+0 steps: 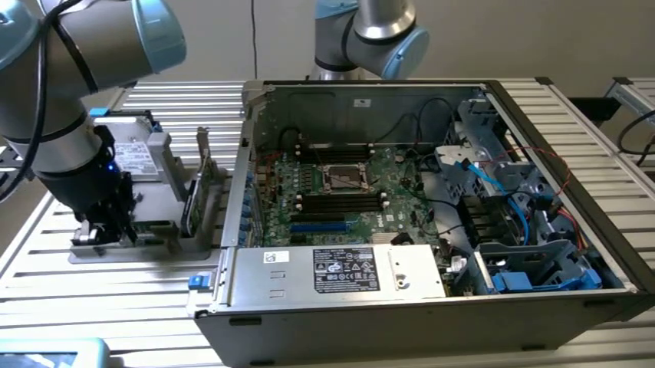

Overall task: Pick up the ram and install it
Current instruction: 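Pick up the ram and move it above insertion slot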

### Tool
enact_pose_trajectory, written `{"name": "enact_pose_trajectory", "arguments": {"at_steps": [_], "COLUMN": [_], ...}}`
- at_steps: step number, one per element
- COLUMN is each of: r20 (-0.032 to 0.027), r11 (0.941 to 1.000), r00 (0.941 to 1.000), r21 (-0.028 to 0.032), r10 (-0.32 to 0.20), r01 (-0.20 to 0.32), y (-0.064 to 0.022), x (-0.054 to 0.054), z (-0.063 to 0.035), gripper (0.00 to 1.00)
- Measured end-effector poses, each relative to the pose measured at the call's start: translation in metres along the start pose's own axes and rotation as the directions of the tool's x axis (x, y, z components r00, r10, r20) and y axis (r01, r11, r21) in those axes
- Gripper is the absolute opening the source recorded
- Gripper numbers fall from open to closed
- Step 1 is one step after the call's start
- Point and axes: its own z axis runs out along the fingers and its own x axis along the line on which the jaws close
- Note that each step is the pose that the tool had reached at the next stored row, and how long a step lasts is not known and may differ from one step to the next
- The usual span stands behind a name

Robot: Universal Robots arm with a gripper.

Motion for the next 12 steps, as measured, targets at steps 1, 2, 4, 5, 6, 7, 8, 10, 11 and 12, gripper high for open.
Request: {"name": "enact_pose_trajectory", "arguments": {"at_steps": [1, 2, 4, 5, 6, 7, 8, 10, 11, 12], "r20": [0.0000, 0.0000, -0.0001, -0.0001, -0.0001, 0.0000, 0.0000, -0.0001, -0.0001, -0.0001], "r11": [1.0000, 1.0000, 1.0000, 1.0000, 1.0000, 1.0000, 1.0000, 1.0000, 1.0000, 1.0000], "r00": [1.0000, 1.0000, 1.0000, 1.0000, 1.0000, 1.0000, 1.0000, 1.0000, 1.0000, 1.0000], "r21": [0.0000, 0.0000, -0.0001, 0.0000, -0.0001, 0.0000, 0.0001, 0.0000, 0.0000, -0.0001], "r10": [0.000, 0.000, 0.000, 0.000, 0.000, 0.000, 0.000, 0.000, 0.000, 0.000], "r01": [0.000, 0.000, 0.000, 0.000, 0.000, 0.000, 0.000, 0.000, 0.000, 0.000], "y": [0.0001, 0.0002, 0.0003, 0.0004, 0.0005, 0.0005, 0.0006, 0.0008, 0.0008, 0.0007], "x": [0.000, 0.000, 0.000, 0.000, 0.000, 0.000, 0.000, 0.000, 0.001, 0.001], "z": [-0.0045, -0.0088, -0.0183, -0.0228, -0.0271, -0.0316, -0.0360, -0.0454, -0.0499, -0.0544], "gripper": [0.13, 0.13, 0.13, 0.13, 0.13, 0.13, 0.13, 0.13, 0.13, 0.13]}}
